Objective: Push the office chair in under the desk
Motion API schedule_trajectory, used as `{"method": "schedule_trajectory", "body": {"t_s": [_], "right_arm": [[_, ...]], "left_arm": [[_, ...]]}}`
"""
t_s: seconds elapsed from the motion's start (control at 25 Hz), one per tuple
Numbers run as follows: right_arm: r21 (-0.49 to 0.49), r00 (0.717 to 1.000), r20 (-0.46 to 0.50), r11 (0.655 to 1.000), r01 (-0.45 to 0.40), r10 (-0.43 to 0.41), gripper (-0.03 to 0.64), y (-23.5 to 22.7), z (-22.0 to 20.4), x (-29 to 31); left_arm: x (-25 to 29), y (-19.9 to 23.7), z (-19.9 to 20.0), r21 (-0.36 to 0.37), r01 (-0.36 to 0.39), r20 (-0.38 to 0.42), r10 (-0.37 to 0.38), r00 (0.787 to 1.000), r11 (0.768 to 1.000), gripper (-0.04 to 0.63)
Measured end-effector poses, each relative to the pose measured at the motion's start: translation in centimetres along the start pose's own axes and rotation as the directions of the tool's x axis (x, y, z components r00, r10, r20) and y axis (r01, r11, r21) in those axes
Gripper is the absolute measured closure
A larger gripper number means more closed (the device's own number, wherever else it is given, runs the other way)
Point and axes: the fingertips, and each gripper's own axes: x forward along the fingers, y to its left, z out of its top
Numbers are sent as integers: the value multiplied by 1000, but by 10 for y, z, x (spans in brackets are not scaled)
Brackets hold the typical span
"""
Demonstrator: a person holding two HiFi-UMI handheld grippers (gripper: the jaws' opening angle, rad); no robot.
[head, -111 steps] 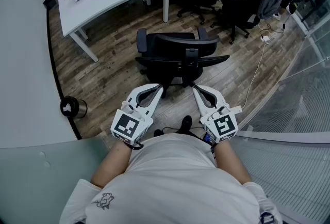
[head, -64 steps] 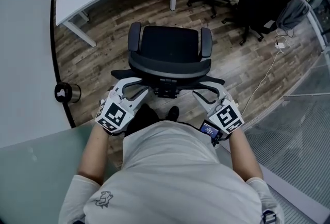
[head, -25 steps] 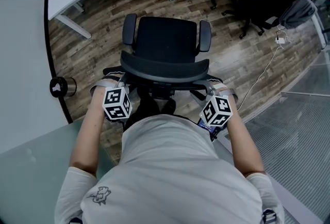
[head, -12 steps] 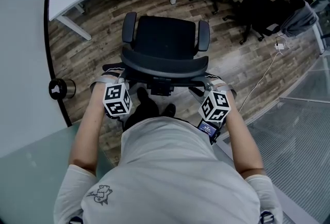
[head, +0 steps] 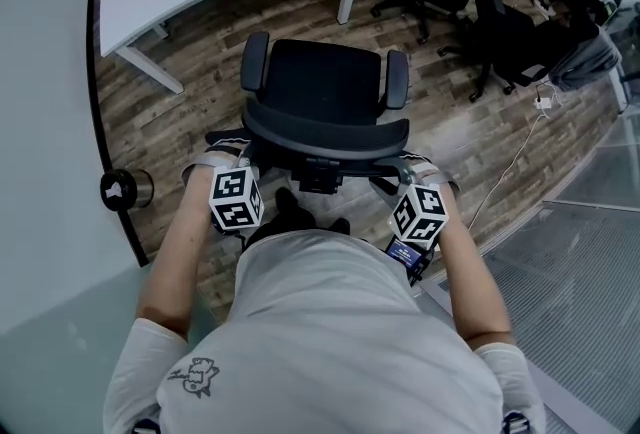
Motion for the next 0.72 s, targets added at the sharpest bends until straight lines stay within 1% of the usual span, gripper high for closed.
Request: {"method": "schedule_trajectory", "body": {"t_s": [0.08, 0.28, 0.56, 0.72], "right_arm": [[0, 1000, -3, 1000, -8, 8, 511, -16, 17, 13], [-9, 1000, -16, 1000, -1, 1, 508, -40, 45, 39], [-28, 999, -34, 1000, 2, -3, 502, -87, 77, 74], [-56, 999, -37, 998, 3, -5, 499, -109, 98, 97]], "left_arm": [[-3, 17, -19, 1, 5, 4, -5, 1000, 1000, 476], [-9, 39, -55, -9, 4, 6, -4, 1000, 1000, 476], [-14, 72, -96, -35, -50, 18, 51, 999, 998, 476], [-17, 86, -123, -78, -62, 2, 62, 998, 995, 476]]}}
